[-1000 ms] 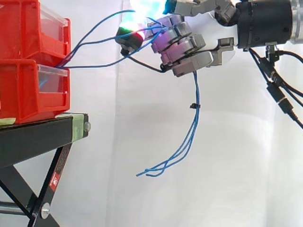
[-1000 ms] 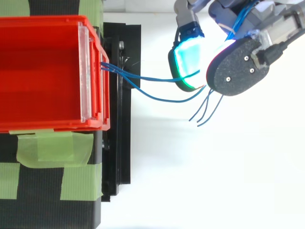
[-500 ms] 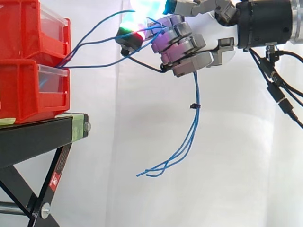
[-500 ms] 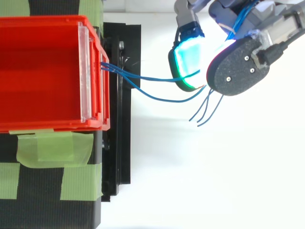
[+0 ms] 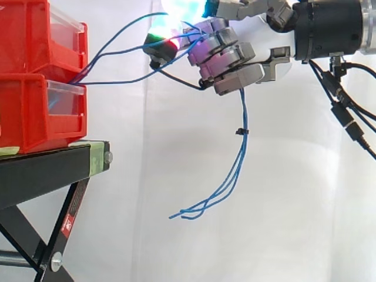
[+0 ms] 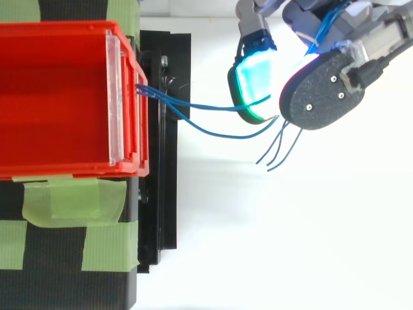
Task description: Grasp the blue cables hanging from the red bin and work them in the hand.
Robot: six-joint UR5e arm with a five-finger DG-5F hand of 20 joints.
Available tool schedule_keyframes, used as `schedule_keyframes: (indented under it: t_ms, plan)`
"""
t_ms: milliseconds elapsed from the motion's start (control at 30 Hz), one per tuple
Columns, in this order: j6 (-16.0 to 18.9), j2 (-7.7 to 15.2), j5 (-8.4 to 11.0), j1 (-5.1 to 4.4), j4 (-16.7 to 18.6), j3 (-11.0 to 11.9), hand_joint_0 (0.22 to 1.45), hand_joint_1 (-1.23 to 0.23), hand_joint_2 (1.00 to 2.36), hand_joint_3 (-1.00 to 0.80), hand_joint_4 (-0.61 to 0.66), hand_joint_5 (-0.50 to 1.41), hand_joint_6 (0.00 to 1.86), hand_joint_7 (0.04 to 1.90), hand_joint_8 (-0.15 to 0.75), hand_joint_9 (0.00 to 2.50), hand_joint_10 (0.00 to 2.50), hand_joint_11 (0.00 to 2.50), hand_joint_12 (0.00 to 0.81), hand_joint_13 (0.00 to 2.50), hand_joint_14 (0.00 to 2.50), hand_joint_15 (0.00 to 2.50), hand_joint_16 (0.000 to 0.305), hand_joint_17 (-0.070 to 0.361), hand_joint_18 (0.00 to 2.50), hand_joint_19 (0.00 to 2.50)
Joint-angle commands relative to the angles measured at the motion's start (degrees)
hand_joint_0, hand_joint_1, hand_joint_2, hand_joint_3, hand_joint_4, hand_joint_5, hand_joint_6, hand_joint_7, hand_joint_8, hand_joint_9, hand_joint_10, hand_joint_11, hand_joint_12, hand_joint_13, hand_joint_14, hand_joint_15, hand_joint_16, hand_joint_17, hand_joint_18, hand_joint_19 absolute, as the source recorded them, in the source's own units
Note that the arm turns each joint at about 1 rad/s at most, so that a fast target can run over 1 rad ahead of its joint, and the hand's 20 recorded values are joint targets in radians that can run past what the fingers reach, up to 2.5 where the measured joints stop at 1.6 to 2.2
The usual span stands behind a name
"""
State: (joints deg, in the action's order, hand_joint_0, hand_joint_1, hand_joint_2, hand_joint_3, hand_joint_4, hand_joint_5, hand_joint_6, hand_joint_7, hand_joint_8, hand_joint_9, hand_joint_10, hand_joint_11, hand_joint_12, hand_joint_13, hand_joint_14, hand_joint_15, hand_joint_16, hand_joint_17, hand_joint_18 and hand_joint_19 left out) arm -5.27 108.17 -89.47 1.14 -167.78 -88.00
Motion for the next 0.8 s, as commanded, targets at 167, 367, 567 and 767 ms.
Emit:
schedule_keyframes:
  t_ms: [167, 367, 567, 767]
  plan:
    - [0.0, 0.0, 0.0, 0.0, 0.0, 0.0, 0.9, -0.66, 1.02, -0.41, 0.12, 0.33, 0.84, 1.28, 0.305, 0.69, 2.5, 2.5, 0.406, 0.98, 2.5, 1.45, 0.051, 0.114, 1.41, 1.57]
    - [0.0, 0.0, 0.0, 0.0, 0.0, -0.1, 0.9, -0.66, 1.02, -0.41, 0.12, 0.33, 0.84, 1.28, 0.311, 0.69, 2.5, 2.5, 0.407, 0.98, 2.5, 1.45, 0.051, 0.114, 1.41, 1.57]
    - [0.0, 0.0, 0.0, 0.0, 0.0, 0.0, 0.9, -0.66, 1.02, -0.41, 0.12, 0.33, 0.84, 1.27, 0.304, 0.69, 2.5, 2.5, 0.409, 0.98, 2.49, 1.48, 0.05, 0.113, 1.41, 1.57]
    - [0.0, 0.0, 0.0, 0.0, 0.0, 0.0, 0.9, -0.66, 1.02, -0.41, 0.12, 0.33, 0.83, 1.28, 0.305, 0.69, 2.5, 2.5, 0.408, 0.98, 2.5, 1.47, 0.05, 0.113, 1.41, 1.56]
